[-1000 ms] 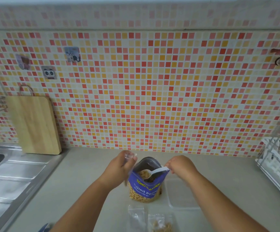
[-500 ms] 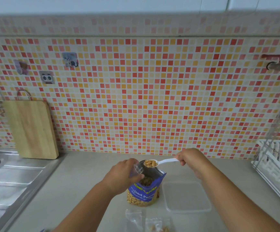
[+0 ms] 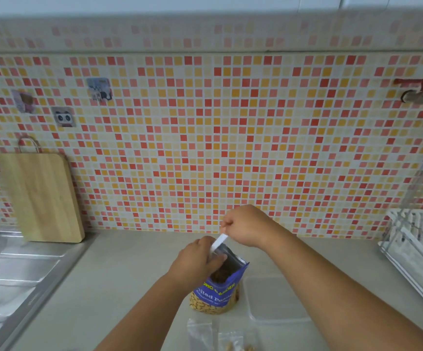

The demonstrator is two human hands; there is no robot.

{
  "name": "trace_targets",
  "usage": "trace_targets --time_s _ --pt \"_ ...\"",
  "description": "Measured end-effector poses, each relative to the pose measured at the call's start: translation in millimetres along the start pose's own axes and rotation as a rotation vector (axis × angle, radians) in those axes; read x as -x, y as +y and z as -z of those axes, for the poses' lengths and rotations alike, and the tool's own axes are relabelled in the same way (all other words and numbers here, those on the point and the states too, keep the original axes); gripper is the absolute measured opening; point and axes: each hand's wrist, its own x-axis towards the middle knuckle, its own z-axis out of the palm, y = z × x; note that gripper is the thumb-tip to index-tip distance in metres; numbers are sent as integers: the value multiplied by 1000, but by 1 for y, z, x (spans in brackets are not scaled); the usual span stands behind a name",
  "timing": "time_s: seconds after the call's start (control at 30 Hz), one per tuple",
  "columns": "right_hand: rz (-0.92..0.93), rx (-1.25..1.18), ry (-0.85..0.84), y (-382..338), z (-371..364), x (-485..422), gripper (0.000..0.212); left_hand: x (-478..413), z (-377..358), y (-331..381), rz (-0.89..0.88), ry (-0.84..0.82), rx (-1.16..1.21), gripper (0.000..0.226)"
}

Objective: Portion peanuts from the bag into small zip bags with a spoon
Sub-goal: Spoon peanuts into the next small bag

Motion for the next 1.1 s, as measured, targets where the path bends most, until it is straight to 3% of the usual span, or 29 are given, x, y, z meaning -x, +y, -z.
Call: trace_targets --time_s 0.13,0.27,0.33,0.4,0.5,0.6,0.7,0.77,0.83,1.0,1.1 --pt "220 234 274 -20 24 22 24 3 3 1 75 100 279 41" --pt "143 328 491 -8 41 30 24 8 10 -5 124 147 499 31" --pt "33 340 447 0 28 27 25 14 12 -6 142 174 717 24" --pt "-26 347 265 4 0 24 27 19 16 -8 147 163 997 19" --pt "-3 389 40 10 -44 25 29 25 19 -10 127 90 1475 30" --pt "-5 281 89 17 -66 24 34 32 19 -6 104 -17 1745 53" --pt "-30 -270 336 7 -69 29 29 40 15 3 93 -103 1779 50" --pt "-79 -747 272 -4 -69 37 27 46 14 10 91 -142 1741 50" --pt "-146 -987 150 -13 -73 47 27 50 12 14 82 -176 1665 52" --pt "-154 -1036 199 -13 -89 57 24 56 10 8 109 -218 1523 50" --pt "-165 -1060 162 -3 -100 64 23 61 -1 -13 132 -135 1400 46"
